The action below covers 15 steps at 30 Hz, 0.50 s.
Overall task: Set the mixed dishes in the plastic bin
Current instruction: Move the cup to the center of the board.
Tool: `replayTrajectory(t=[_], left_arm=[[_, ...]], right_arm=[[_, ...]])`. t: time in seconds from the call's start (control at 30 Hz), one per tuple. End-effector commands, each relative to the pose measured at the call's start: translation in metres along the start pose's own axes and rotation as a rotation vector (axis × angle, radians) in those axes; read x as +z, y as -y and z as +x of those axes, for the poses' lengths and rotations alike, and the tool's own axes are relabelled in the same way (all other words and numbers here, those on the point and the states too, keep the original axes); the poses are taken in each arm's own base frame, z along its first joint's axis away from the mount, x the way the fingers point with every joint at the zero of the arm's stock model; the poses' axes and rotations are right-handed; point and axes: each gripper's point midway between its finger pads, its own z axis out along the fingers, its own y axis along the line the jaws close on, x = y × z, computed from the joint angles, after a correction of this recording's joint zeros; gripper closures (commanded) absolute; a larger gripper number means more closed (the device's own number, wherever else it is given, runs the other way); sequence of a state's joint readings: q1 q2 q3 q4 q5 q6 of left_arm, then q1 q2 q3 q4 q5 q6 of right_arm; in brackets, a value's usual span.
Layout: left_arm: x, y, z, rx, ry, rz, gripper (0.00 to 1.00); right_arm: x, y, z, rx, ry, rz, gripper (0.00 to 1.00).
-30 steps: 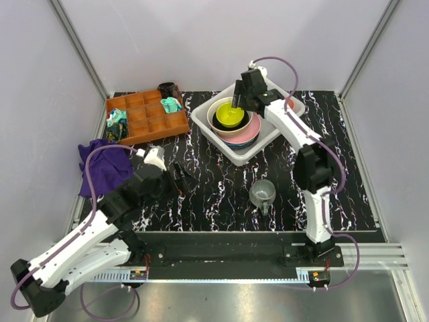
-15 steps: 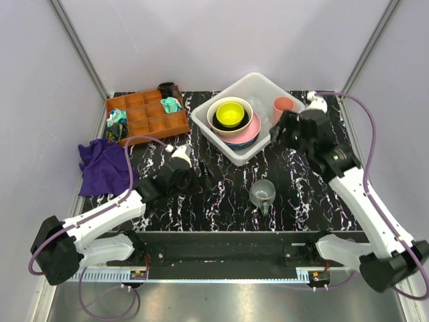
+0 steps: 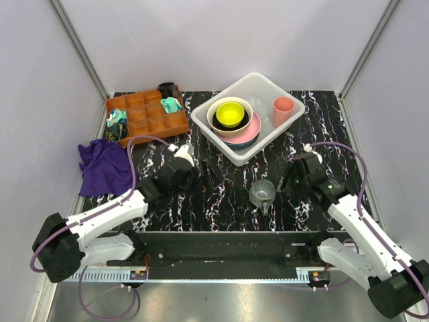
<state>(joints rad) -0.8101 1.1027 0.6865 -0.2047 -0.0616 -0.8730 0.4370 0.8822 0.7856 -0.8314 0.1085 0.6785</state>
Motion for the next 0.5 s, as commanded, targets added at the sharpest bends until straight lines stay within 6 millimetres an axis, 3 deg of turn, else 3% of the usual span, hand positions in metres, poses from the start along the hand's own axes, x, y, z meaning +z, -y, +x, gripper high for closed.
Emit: replayTrajectory(t=[0.0, 0.2, 0.47], left_arm=[[-0.001, 0.007, 0.0, -0.009, 0.014, 0.042, 0.01], [-0.005, 0.002, 0.001, -0.021, 0.023, 0.038, 0.01], [-0.01, -0.004, 0.002, -0.031, 0.043, 0.028, 0.01]], right_arm=[[0.003, -0.005, 0.006, 0.039, -0.023, -0.024, 0.36], [0.016, -0.004, 0.018, 0.039, -0.066, -0.025, 0.36], [0.031, -0.01, 0.016, 0.028, -0.079, -0.03, 0.35]])
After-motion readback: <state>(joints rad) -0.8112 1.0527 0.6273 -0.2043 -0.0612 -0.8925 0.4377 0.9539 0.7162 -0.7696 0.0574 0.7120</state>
